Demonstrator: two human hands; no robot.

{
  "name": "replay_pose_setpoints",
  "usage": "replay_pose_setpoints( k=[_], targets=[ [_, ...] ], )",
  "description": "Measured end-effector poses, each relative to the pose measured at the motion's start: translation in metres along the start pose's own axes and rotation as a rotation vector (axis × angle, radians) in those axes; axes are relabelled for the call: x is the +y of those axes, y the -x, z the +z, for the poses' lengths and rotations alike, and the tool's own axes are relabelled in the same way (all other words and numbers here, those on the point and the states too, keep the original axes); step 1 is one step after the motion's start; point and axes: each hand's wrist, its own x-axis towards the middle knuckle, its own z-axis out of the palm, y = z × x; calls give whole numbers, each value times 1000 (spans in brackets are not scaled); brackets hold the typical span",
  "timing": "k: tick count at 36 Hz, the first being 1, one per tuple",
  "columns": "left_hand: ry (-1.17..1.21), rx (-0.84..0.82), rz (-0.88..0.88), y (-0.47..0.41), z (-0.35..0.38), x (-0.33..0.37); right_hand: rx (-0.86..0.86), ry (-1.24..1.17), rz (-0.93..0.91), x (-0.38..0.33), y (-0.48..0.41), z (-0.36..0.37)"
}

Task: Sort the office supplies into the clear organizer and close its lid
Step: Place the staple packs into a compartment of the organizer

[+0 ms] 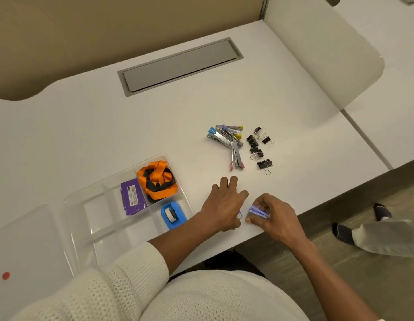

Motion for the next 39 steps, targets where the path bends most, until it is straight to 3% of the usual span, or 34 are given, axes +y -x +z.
replay_pose_setpoints(
  k=[14,23,34,39],
  targets=[
    [238,74,-144,5,11,-2,90,-160,54,-10,-8,-2],
    [414,185,-193,32,-23,-9,130,-331,98,-29,-17,-14],
    [534,517,-465,159,-47,-63,12,-319,-162,-127,-32,-8],
    [556,489,-586,204,-16,-85,-99,-262,-262,-174,-29,18]
  ],
)
